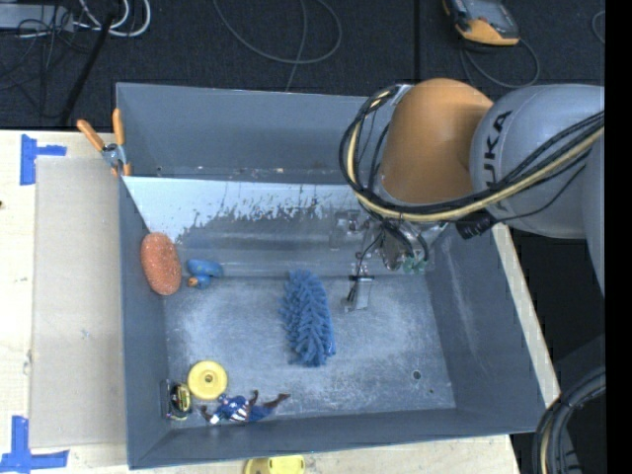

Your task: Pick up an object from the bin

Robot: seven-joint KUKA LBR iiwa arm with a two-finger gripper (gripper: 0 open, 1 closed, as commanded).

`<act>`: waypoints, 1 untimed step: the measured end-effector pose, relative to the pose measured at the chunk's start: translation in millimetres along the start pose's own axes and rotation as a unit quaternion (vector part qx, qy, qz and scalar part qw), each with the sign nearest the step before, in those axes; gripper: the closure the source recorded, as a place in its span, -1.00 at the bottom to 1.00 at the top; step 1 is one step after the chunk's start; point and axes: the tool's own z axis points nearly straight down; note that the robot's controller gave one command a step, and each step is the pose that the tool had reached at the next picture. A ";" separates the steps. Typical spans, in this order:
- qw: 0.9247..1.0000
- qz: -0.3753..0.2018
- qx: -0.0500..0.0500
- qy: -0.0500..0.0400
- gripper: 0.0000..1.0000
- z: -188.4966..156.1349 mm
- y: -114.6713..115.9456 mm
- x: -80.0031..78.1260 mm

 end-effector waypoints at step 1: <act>1.000 0.000 0.000 -0.004 -1.00 -4.9 -0.1 -1.6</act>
Offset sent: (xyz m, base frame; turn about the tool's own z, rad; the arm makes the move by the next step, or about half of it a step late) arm -0.0143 0.0126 -0.0834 -0.0197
